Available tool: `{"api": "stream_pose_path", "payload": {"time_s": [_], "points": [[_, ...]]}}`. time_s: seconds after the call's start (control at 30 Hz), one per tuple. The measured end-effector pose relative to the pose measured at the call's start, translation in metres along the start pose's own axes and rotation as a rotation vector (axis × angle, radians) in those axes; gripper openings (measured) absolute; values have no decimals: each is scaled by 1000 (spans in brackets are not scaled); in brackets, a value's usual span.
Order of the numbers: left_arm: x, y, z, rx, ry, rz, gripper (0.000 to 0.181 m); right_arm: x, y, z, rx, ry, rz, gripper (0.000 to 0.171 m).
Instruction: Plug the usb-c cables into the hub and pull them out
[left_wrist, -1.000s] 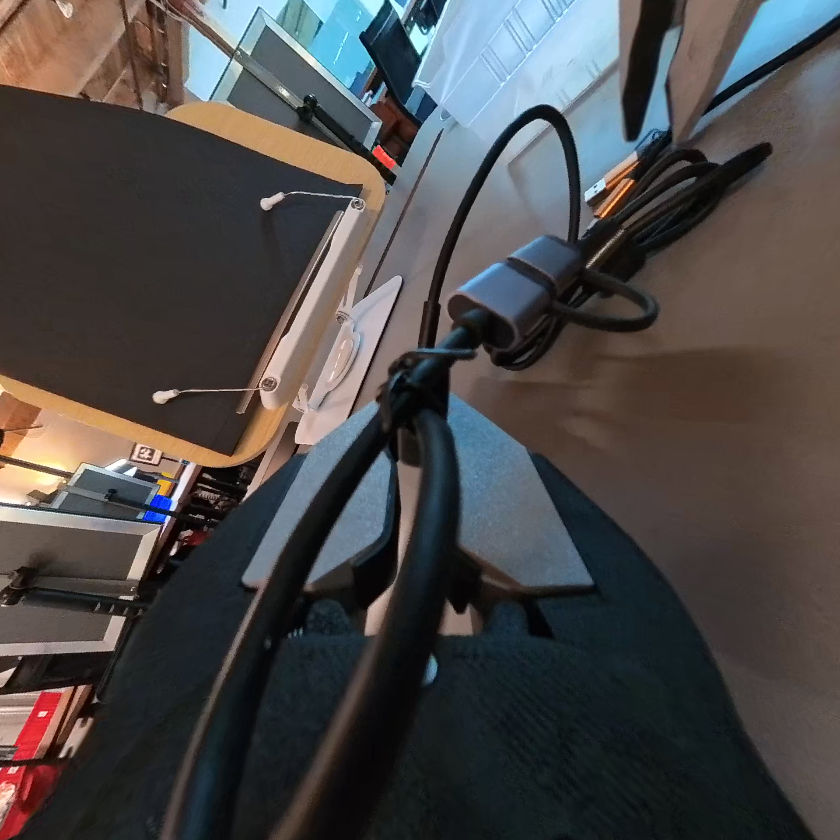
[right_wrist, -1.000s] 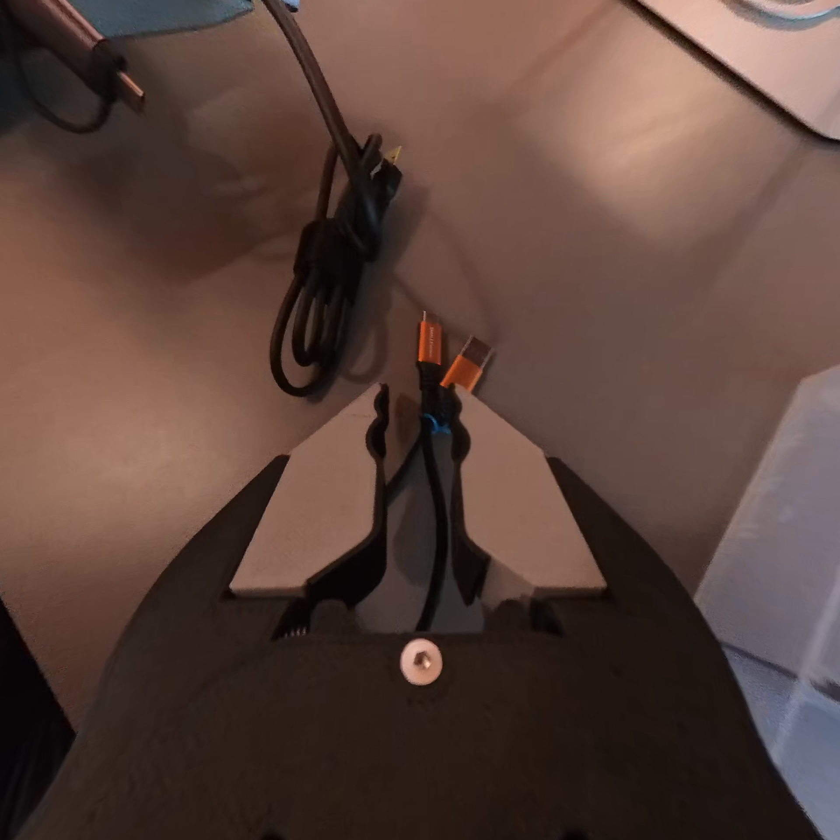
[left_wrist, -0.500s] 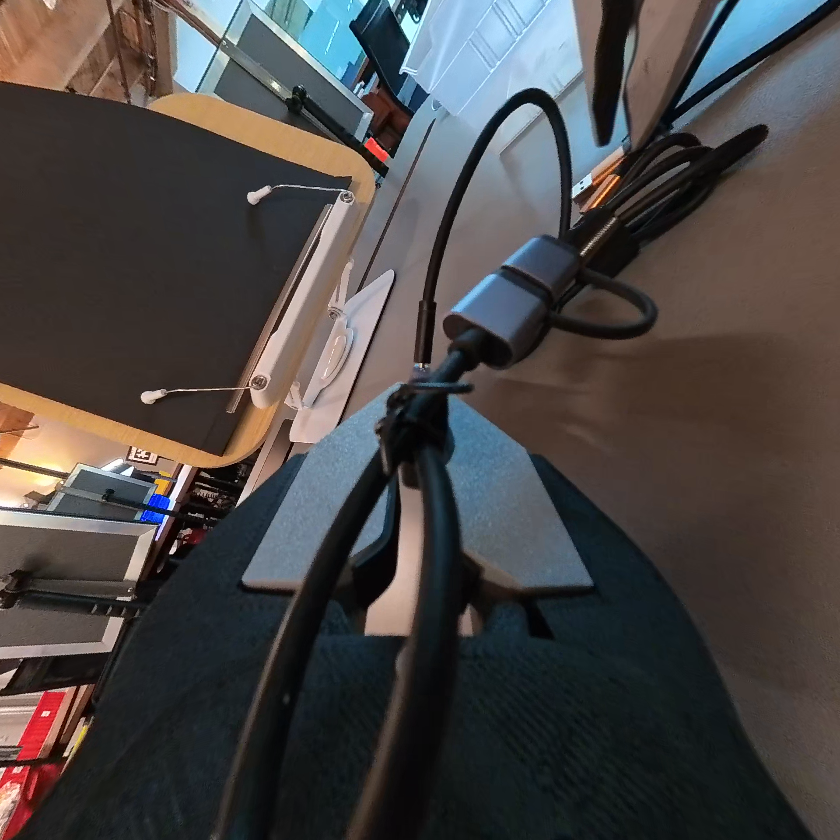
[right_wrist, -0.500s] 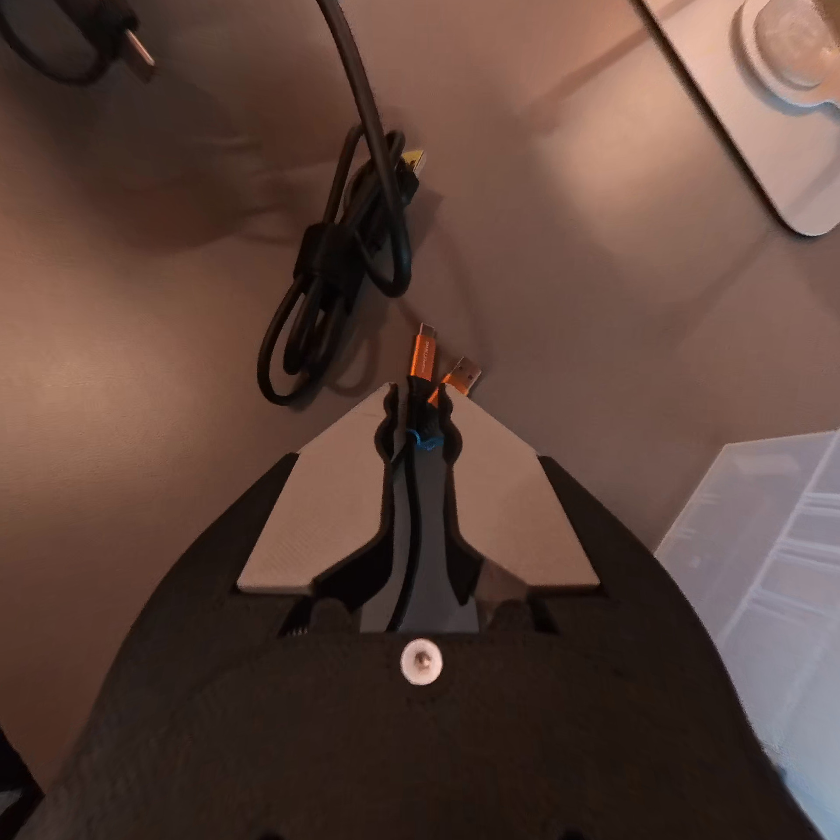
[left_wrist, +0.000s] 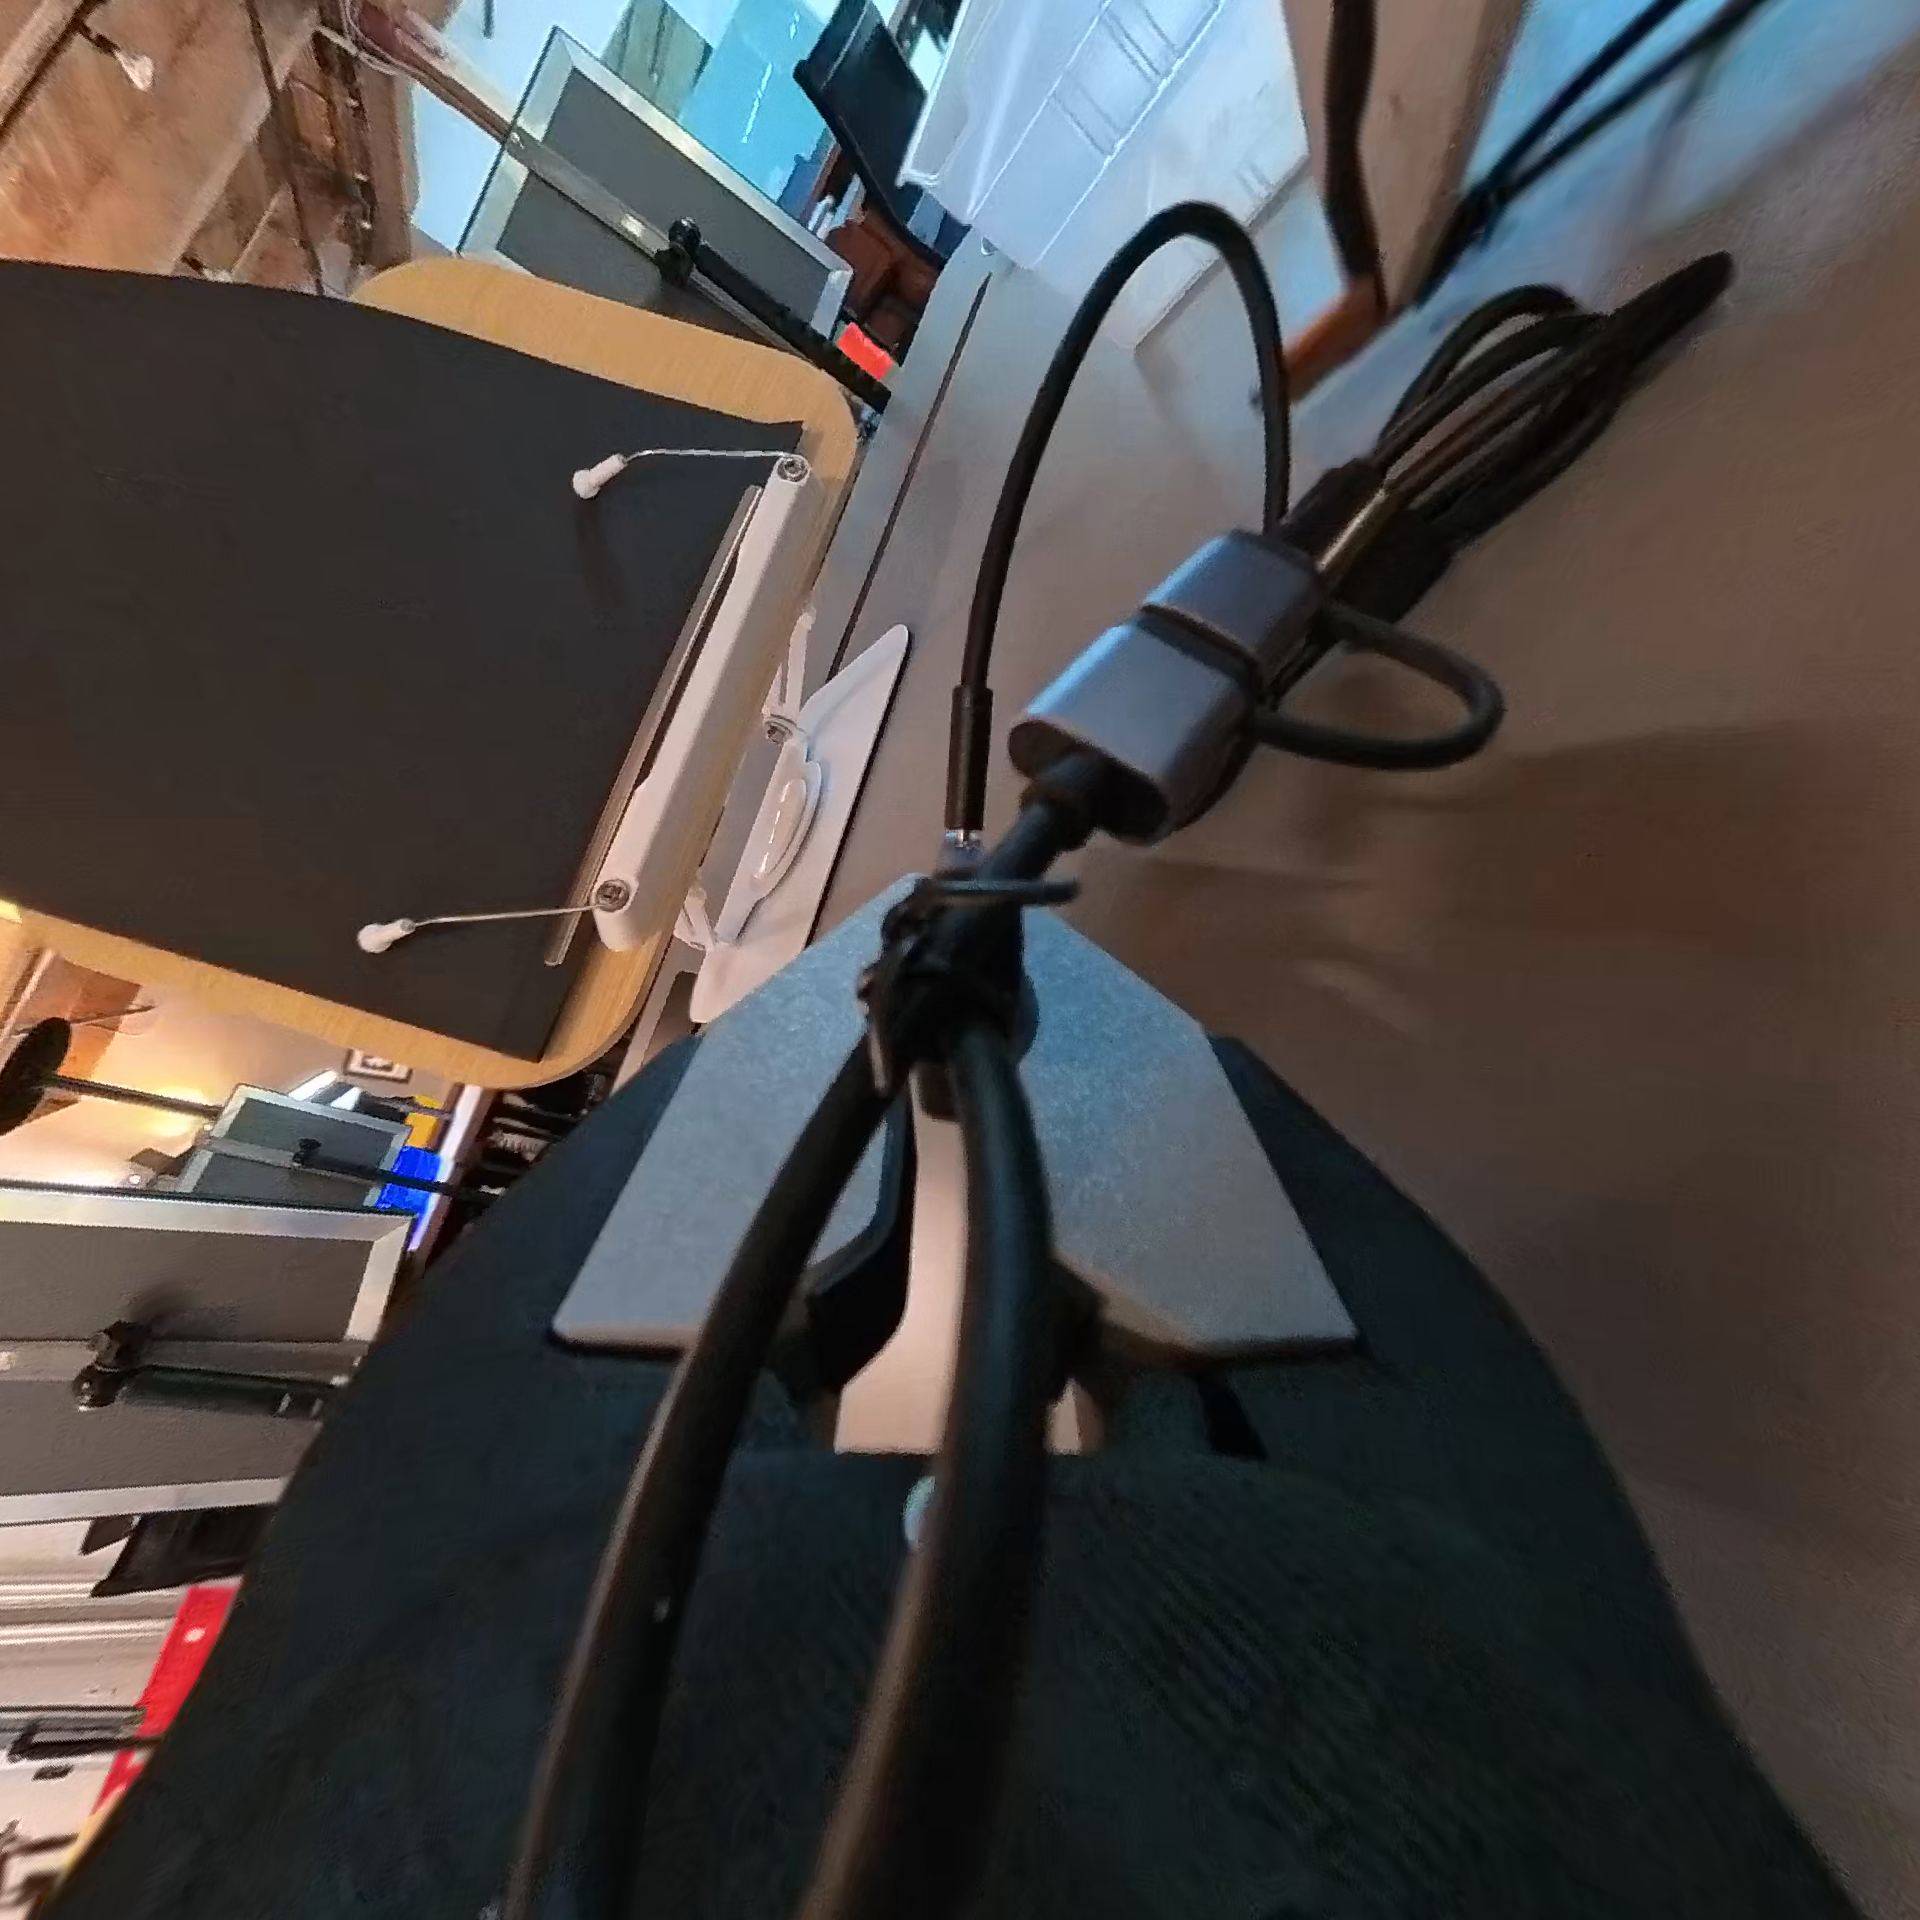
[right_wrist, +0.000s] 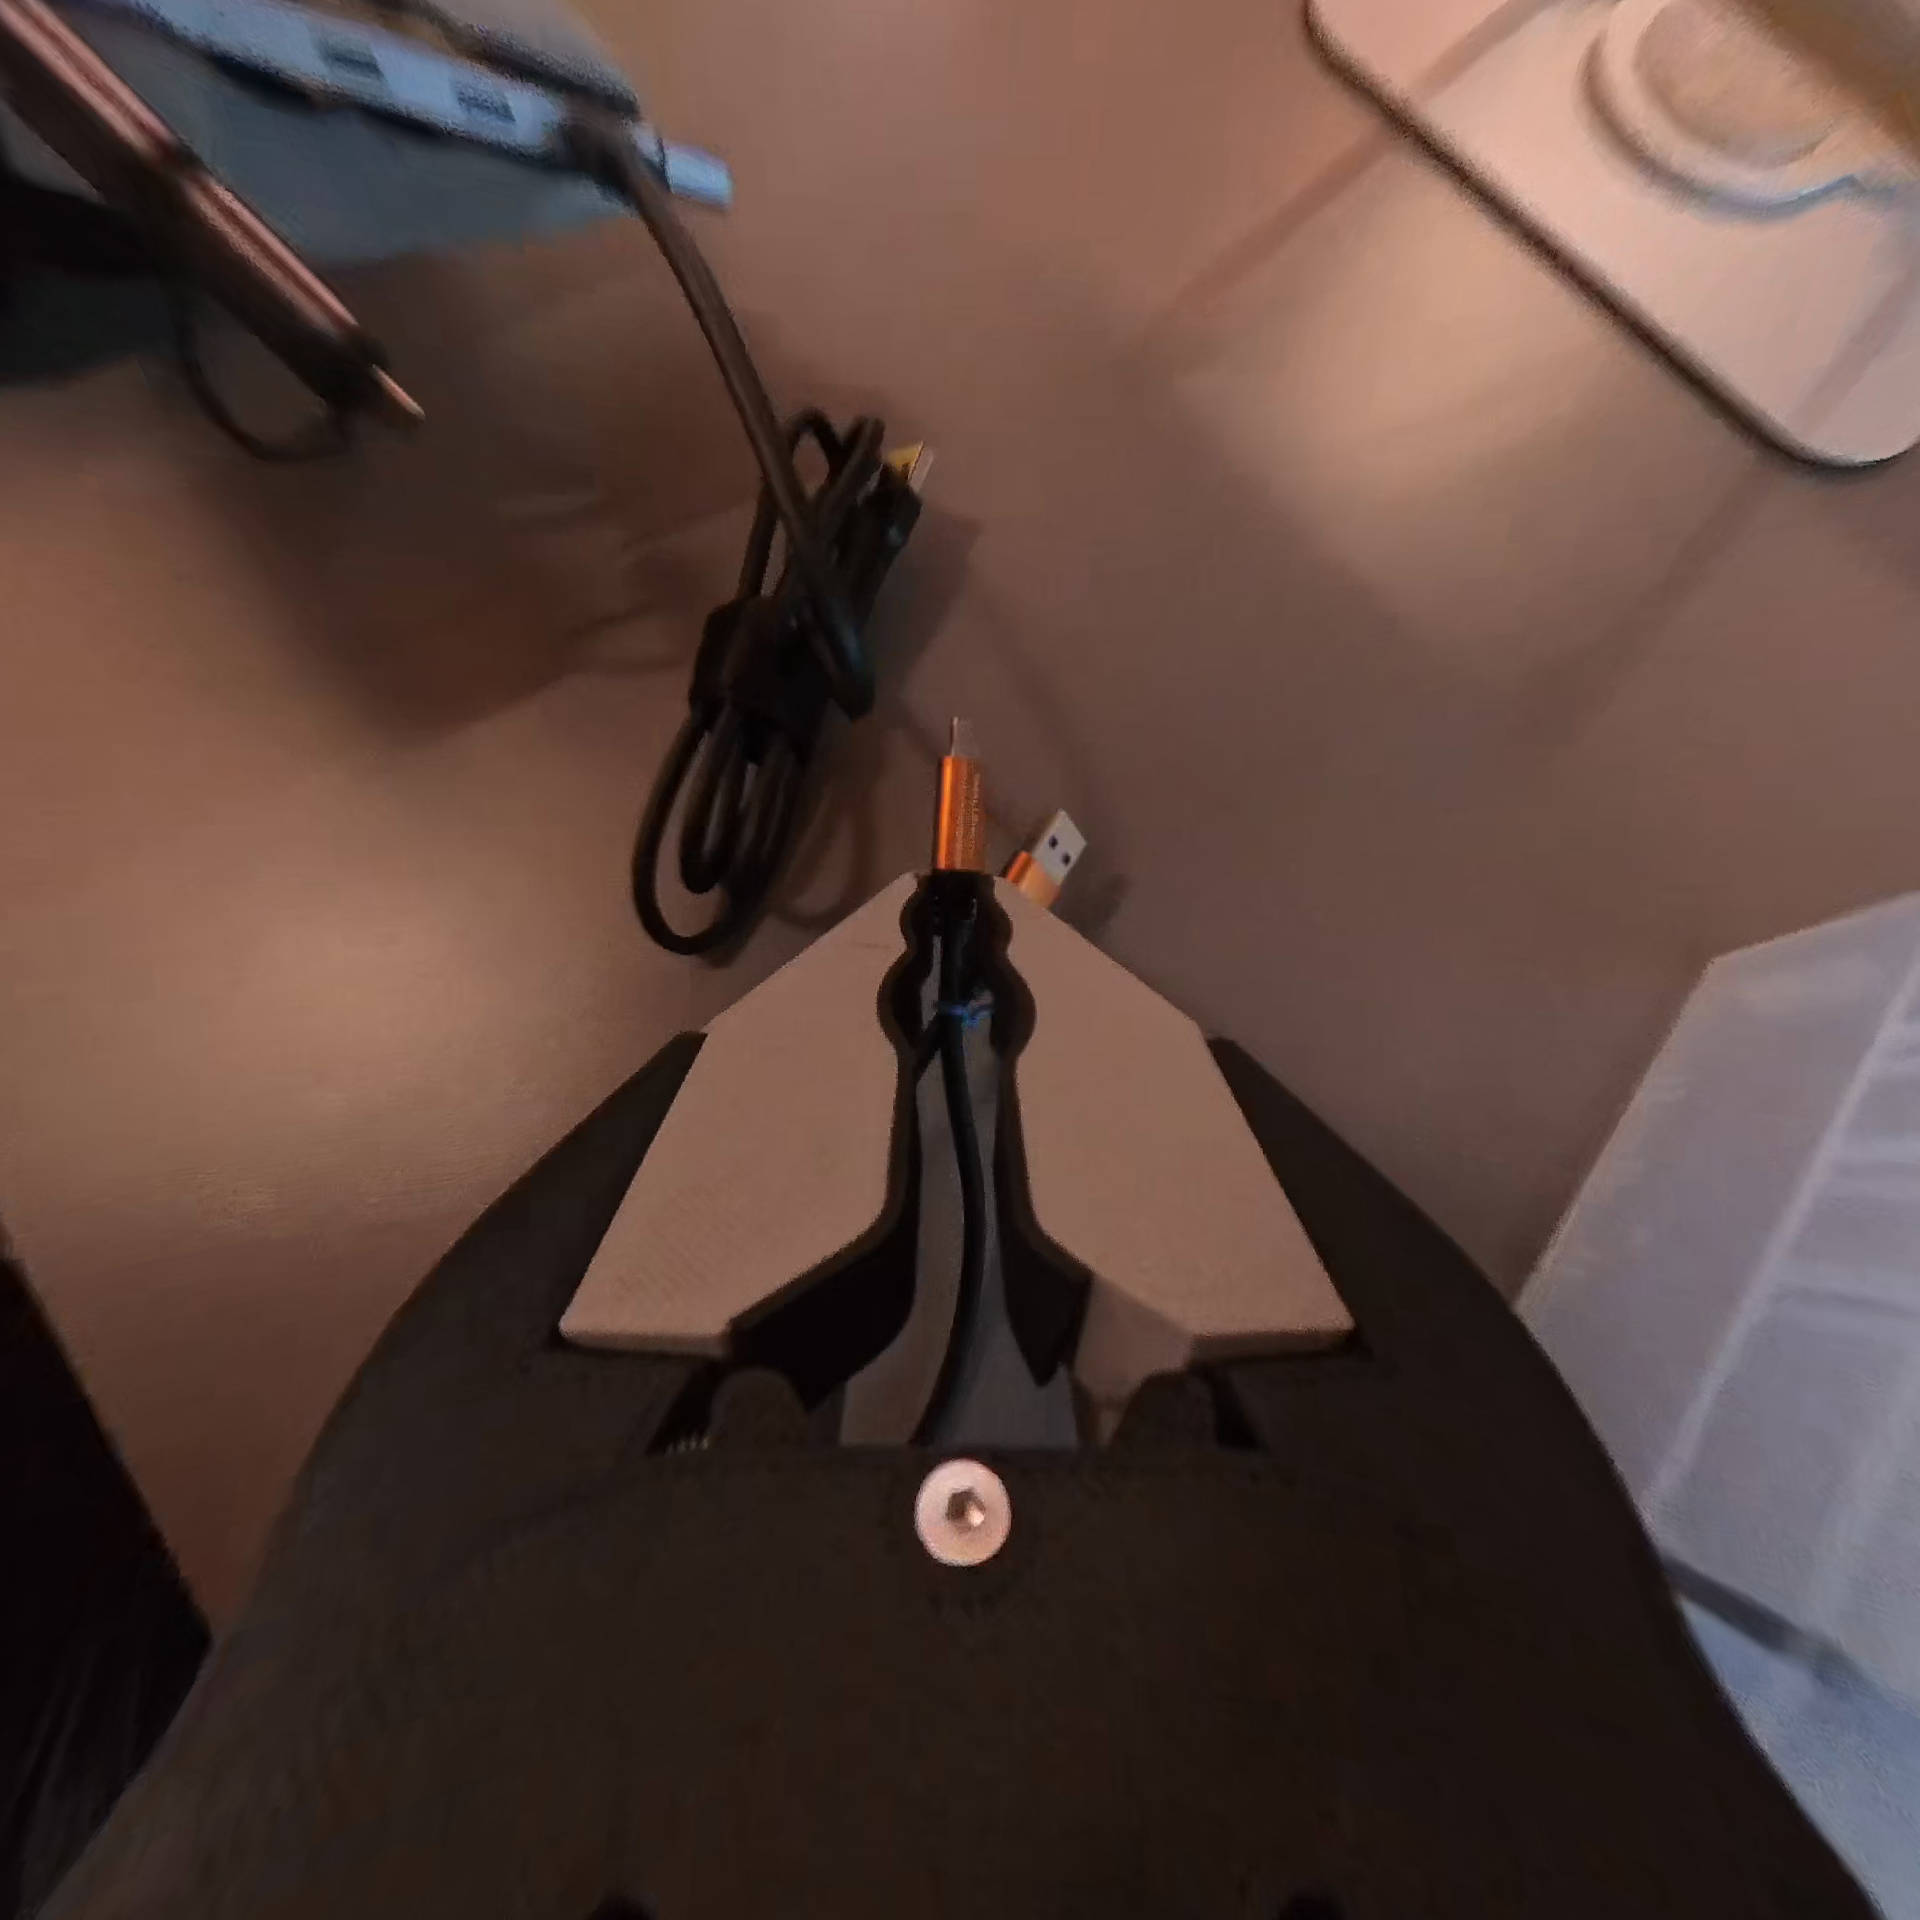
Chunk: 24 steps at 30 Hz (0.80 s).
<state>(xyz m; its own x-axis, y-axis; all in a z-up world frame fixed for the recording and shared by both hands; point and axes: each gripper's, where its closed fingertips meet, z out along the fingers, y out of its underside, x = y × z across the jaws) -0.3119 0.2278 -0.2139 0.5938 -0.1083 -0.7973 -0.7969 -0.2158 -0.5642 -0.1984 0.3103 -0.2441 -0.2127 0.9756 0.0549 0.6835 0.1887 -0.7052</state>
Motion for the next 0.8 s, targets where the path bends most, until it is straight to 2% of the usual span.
{"api": "stream_pose_path", "payload": {"time_s": [0.1,0.17,0.3,0.53,0.67,0.8], "points": [[1,3,2,-25,-6,17,8,-8,-27,-31,86,43,-59,5],[2,3,5,-33,2,16,8,-23,-46,-38,85,45,-138,4],[4,2,6,-48,7,25,8,-56,-75,-11,40,26,-299,5],[5,4,3,-59,13,30,8,-65,-80,52,-104,55,-457,6],[9,3,2,-41,44,35,7,-63,-82,55,-95,34,-461,6],[13,17,10,-120,61,65,8,-62,-82,53,-75,17,-465,5]]}}
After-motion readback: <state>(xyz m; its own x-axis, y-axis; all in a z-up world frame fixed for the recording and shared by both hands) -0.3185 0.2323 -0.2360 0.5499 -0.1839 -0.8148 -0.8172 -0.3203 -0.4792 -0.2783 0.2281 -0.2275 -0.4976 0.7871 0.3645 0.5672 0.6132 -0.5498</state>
